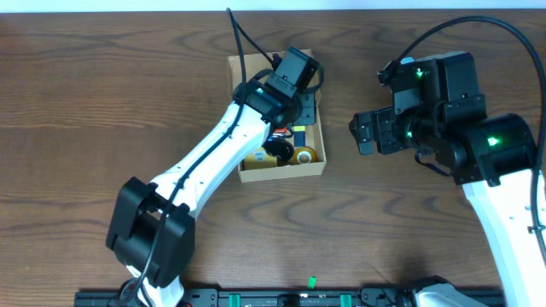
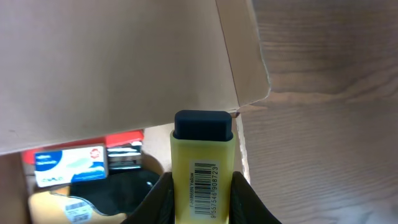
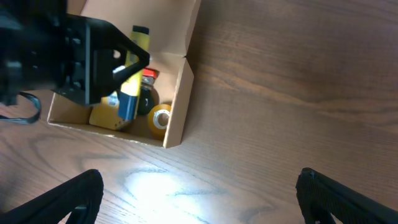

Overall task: Pack container
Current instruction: 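Carry the highlighter over the box with the left gripper, then lower the highlighter into the box and open the left gripper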

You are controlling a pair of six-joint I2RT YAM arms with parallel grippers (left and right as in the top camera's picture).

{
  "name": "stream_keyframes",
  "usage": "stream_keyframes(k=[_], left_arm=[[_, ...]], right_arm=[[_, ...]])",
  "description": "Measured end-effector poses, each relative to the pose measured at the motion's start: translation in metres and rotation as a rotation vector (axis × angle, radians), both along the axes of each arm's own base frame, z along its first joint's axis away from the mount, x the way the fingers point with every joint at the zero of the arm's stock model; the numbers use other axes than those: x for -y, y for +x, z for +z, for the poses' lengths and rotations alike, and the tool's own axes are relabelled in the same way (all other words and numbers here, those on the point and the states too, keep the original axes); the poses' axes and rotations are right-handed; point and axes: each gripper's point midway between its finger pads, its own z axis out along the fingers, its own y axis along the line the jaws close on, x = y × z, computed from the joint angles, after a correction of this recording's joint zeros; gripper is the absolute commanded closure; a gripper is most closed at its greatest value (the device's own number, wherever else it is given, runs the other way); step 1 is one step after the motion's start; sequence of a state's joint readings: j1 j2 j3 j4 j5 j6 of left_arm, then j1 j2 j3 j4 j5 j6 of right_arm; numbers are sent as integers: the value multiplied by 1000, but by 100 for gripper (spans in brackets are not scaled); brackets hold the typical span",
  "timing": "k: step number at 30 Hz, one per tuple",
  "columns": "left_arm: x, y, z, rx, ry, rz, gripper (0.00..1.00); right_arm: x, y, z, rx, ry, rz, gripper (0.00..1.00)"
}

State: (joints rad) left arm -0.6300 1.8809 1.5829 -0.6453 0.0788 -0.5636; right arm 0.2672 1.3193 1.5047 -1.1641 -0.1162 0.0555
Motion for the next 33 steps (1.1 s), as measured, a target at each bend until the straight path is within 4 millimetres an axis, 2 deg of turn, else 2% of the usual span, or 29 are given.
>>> stream_keyframes(k=[5, 11, 22, 33], left_arm=[[7, 3, -11, -21, -23, 42, 94], [17, -4, -23, -54, -20, 51, 94], [35, -20, -24, -71, -32, 38, 94], [32, -19, -25, -74, -29, 78, 91]], right_arm=[[0, 0, 0, 0, 0, 0, 1], [0, 0, 0, 0, 0, 0, 1], [0, 0, 0, 0, 0, 0, 1], [0, 0, 0, 0, 0, 0, 1]])
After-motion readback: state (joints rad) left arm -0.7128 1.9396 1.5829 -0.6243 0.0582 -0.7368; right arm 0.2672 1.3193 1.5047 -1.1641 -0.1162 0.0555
